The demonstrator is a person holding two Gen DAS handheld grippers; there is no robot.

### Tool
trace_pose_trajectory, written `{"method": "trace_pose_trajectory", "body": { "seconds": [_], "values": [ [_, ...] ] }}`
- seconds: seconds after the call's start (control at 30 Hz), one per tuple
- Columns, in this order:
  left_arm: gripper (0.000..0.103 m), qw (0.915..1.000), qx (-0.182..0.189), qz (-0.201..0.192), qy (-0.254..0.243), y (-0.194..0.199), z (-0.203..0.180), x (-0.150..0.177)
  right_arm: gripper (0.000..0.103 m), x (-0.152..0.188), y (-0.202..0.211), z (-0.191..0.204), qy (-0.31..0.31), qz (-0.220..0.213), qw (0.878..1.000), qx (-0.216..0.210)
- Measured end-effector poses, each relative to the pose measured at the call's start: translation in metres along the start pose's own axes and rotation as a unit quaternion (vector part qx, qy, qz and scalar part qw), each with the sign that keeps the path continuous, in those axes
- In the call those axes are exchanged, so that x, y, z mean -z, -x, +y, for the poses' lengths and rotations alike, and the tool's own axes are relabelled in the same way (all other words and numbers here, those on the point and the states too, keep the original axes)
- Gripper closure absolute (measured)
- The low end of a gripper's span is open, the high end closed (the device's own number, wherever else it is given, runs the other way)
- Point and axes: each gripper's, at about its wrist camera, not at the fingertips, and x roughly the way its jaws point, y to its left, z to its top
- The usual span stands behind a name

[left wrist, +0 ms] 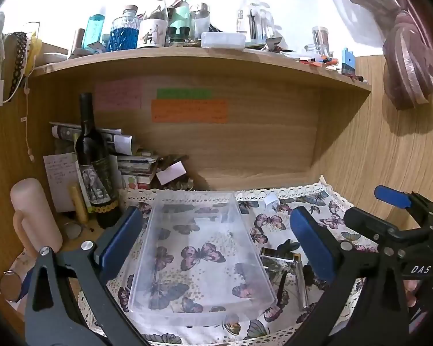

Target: Organize rigid objects

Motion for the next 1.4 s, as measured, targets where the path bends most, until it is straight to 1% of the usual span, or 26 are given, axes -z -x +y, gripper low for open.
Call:
{"method": "trace_pose_trajectory", "body": {
  "seconds": [0.13,0.17,0.3,0.33,0.6,0.8,1.0,1.4],
  "values": [
    [0.0,1.0,0.001,0.001,-0.005,0.001,0.001,0.0,0.0,0.0,0.0,-0.002,-0.001,0.0,1.0,-0.001],
    [0.0,1.0,0.002,0.002,-0.006,0.0,-0.001,-0.007,0.0,0.0,0.0,-0.002,-0.001,0.0,1.0,-0.001],
    [0.0,1.0,-0.002,-0.003,-0.007,0.004,-0.001,-0.013,0.0,-0.001,0.0,-0.002,0.0,0.0,1.0,-0.003],
    [0.0,0.9999,-0.005,-0.006,-0.01,0.005,-0.003,-0.012,0.0,0.0,0.002,-0.007,-0.005,-0.002,1.0,-0.002],
    [0.0,0.9998,-0.006,-0.014,-0.015,0.006,-0.007,-0.007,0.0,-0.002,0.001,-0.003,-0.005,-0.003,1.0,-0.003],
    [0.0,0.9998,-0.001,-0.012,-0.016,0.005,-0.007,-0.008,0.0,0.005,-0.001,0.002,-0.006,-0.004,1.0,-0.002],
    [0.0,0.9998,-0.003,-0.013,-0.017,0.005,-0.009,-0.007,0.0,-0.001,0.0,-0.005,-0.011,-0.001,1.0,-0.002],
    [0.0,0.9998,-0.002,-0.015,-0.013,0.004,-0.006,-0.005,0.0,0.0,0.001,-0.003,-0.005,-0.001,1.0,-0.003]
  ]
}}
